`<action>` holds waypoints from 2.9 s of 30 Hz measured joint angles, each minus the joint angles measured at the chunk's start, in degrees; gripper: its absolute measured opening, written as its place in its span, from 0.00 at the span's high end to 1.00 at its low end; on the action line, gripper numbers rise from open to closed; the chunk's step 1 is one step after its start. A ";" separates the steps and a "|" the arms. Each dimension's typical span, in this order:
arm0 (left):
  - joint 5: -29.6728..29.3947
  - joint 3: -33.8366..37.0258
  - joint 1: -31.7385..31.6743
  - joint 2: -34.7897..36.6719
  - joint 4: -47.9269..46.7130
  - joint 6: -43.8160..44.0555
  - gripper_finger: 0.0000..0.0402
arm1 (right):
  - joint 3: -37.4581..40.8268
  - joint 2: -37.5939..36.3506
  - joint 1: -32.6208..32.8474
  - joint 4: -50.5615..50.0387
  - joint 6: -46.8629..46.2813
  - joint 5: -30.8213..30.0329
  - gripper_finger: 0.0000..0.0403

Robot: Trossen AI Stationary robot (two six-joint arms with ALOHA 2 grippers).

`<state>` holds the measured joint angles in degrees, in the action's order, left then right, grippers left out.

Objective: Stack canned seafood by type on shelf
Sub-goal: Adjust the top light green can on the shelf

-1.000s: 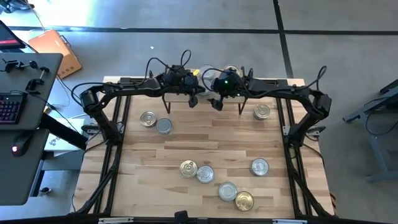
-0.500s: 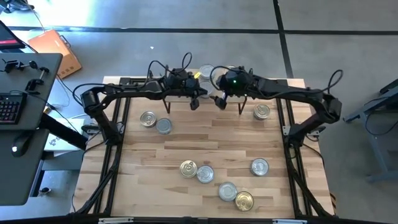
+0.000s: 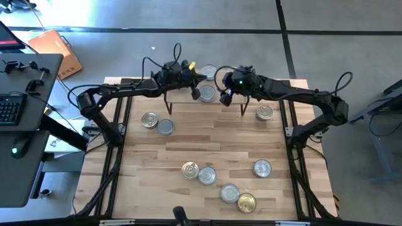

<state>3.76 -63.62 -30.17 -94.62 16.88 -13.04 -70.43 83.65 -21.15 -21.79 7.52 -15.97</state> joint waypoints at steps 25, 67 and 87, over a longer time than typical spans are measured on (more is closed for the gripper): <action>-1.93 -16.99 -4.04 -11.96 -21.95 -0.76 1.00 | 0.00 0.23 16.35 -11.23 -13.16 -4.88 0.41; -8.12 -13.98 4.76 11.06 -43.01 -7.29 1.00 | -0.01 5.21 7.96 -0.74 -1.28 -10.31 0.41; -16.19 -13.98 7.37 26.63 -56.29 -1.58 1.00 | -12.41 18.56 -12.72 2.72 0.49 10.45 0.74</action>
<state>-12.43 -77.60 -22.81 -67.99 -39.41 -14.61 -82.85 102.21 -33.87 -19.07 8.01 -5.52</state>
